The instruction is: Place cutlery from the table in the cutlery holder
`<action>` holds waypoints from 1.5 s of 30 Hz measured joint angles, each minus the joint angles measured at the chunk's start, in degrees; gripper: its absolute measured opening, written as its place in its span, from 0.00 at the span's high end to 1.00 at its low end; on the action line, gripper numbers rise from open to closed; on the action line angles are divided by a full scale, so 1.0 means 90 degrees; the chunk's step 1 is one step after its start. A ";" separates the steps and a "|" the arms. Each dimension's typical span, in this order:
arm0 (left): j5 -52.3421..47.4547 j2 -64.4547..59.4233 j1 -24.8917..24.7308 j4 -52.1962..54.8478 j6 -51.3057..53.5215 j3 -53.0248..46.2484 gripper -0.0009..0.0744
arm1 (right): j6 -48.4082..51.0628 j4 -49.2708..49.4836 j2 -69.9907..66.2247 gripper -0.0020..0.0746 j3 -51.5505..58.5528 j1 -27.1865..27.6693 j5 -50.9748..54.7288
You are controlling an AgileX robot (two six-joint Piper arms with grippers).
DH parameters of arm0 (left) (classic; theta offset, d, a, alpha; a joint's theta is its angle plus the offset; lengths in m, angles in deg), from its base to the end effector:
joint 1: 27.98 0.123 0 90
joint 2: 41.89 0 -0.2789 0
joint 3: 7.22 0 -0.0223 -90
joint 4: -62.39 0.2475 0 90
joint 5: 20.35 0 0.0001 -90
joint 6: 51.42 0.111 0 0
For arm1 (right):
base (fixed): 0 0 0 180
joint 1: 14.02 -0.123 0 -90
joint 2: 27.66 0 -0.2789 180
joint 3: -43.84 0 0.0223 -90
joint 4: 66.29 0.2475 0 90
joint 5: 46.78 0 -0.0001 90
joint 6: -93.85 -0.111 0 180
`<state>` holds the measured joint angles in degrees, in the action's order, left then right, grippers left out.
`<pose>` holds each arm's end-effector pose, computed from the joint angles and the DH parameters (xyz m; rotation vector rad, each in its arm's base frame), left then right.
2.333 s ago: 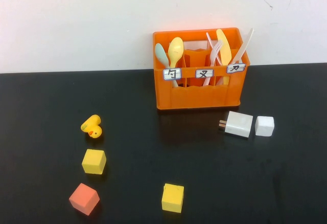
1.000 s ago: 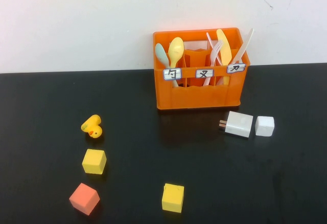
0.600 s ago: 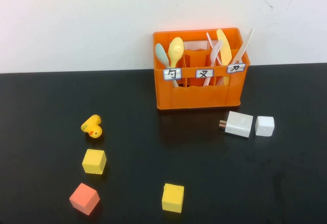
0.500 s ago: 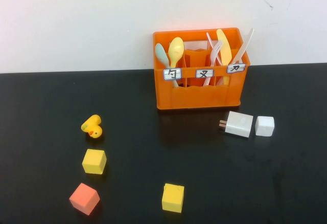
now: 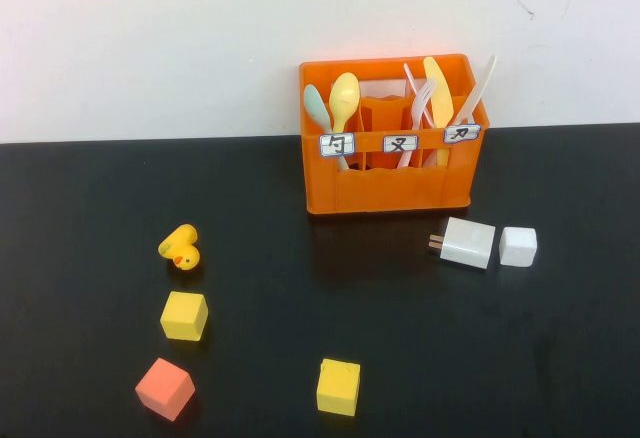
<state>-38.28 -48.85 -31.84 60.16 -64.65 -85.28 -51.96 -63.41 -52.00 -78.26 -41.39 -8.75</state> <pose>0.0757 -0.0064 0.1756 -0.1720 1.7953 -0.2503 0.0729 0.0416 0.2375 -1.0540 1.8143 -0.0154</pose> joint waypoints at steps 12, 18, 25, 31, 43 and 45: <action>-0.0011 0.0000 0.0000 0.0000 0.0000 0.0000 0.99 | 0.0000 0.0000 0.0000 0.98 0.0011 0.0000 0.0000; -0.0011 0.0000 0.0000 0.0000 0.0000 0.0000 0.99 | 0.0000 0.0055 0.0521 0.98 0.0011 0.0486 0.0000; -0.0011 0.0000 0.0000 -0.0003 0.0000 0.0000 0.99 | -0.0290 0.1077 0.1541 0.98 0.0144 0.2173 -0.0287; -0.0011 0.0000 0.0000 -0.0015 0.0000 0.0000 0.99 | -0.0310 0.1397 0.1898 0.98 0.1406 0.3041 -0.1926; -0.0022 0.0000 0.0000 -0.0027 0.0000 0.0000 0.99 | -0.0310 0.1391 0.1898 0.98 0.2262 0.3164 -0.1972; -0.0022 0.0000 0.0000 -0.0036 0.0000 0.0000 0.99 | -0.0320 0.1391 0.1898 0.98 0.2254 0.3164 -0.1956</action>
<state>-38.48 -48.85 -31.84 59.84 -64.65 -85.28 -54.84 -50.89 -34.92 -57.97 -12.91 -26.35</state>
